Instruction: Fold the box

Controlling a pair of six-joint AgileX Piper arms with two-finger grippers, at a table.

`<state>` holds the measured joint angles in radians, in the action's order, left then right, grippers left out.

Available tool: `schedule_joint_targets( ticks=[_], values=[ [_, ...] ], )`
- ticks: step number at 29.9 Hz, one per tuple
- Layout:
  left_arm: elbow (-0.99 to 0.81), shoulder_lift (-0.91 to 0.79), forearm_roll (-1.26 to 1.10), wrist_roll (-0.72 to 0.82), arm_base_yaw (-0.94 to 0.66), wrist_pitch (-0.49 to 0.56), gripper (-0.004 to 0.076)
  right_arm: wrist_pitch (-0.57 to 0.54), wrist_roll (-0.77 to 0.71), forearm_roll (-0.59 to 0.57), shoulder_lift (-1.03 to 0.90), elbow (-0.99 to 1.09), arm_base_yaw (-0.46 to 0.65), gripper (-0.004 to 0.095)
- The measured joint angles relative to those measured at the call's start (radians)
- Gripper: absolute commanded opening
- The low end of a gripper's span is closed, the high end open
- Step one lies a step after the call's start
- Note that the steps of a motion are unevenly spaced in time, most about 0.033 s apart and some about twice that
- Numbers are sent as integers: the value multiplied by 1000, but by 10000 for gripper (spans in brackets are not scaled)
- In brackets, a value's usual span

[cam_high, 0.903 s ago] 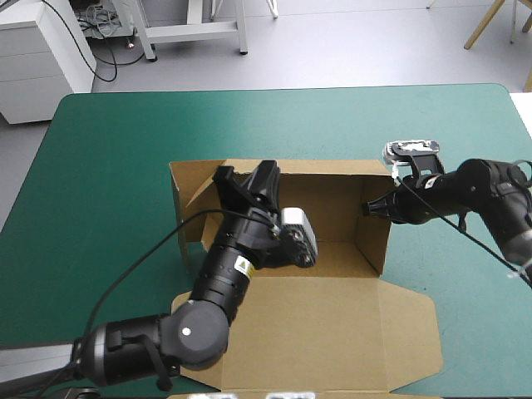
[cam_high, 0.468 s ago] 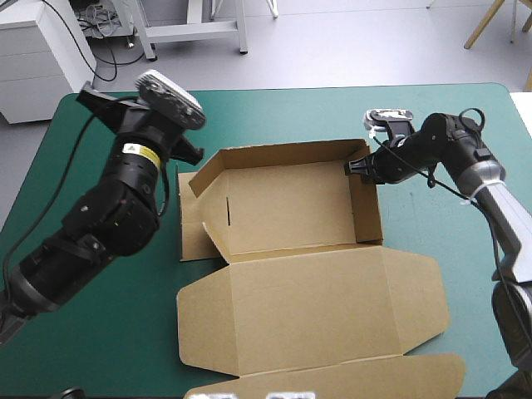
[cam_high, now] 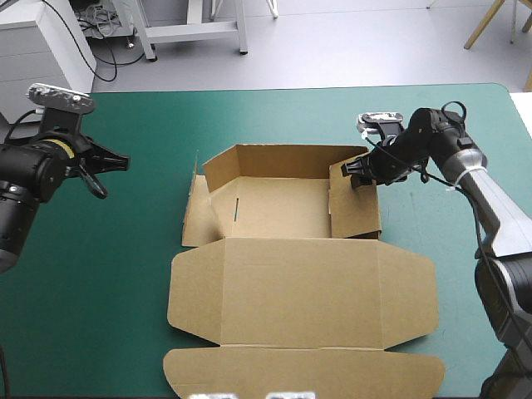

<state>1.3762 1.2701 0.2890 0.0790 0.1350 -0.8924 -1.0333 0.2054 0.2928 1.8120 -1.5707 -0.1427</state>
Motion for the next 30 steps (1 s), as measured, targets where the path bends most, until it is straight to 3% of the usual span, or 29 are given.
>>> schedule_joint_targets(
  ticks=[6,9,16,30],
  values=[
    [0,0,-223,-126,-194,-41,-6,-150,3,-24,-11,-155,-1,536],
    [0,0,-271,-155,-256,-60,-6,-175,4,-53,-40,-208,-1,536],
    [-39,-1,-323,-189,-297,-75,-8,-193,-93,-135,-106,-196,-1,529],
    [-58,-2,-365,-220,-297,-79,-8,-147,-89,-65,-22,-6,-1,427]
  ],
)
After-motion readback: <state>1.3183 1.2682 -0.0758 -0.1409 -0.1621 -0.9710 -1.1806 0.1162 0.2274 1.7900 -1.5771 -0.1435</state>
